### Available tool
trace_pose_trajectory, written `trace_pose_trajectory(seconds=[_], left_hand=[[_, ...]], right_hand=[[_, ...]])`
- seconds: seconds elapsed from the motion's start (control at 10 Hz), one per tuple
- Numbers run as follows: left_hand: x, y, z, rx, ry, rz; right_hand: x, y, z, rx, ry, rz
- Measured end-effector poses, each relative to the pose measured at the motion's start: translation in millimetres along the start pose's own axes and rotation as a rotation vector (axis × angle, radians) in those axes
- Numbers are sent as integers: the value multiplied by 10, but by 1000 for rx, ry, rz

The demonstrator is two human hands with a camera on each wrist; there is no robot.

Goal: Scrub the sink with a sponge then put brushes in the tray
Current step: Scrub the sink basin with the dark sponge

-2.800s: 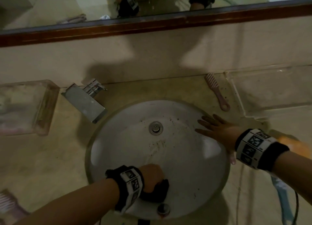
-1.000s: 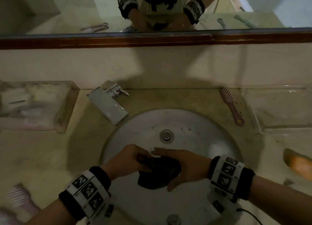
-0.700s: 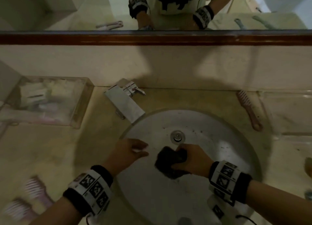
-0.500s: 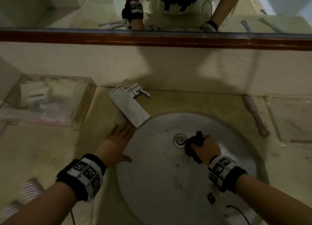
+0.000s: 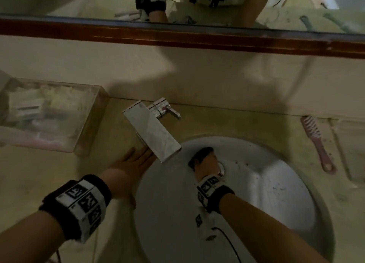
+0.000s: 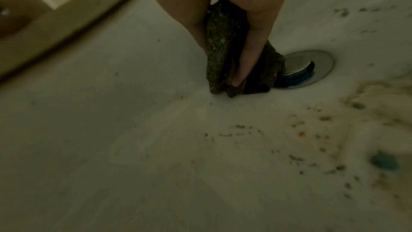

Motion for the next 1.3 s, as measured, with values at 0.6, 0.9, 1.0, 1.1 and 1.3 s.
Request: trace_pose_trajectory(seconds=[0.6,0.9,1.0,1.1,1.3], left_hand=[[-24,-29,87,21,6,-7],[97,20,-68,-45,-80,11],[3,-32,39,-65,-74,9],[-32,-47,90,-79,-91,19],[-48,-63,84,-86,-89,28]], right_hand=[[-16,101,84,-453,258,220],[-624,45,-424,-696,645,551],[-786,-104,-258,-644,935,534],[-602,-54,-23,-504,725,560],[43,11,58,-650,391,499]])
Point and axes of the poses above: each hand's wrist, its own x-axis towards the middle knuckle, its own z-axis out of the back of the hand, y = z × x, the point moved 3 cm from there along x, towards the middle knuckle, and after that the axes turned 9 degrees about x, right-handed, at the moved point
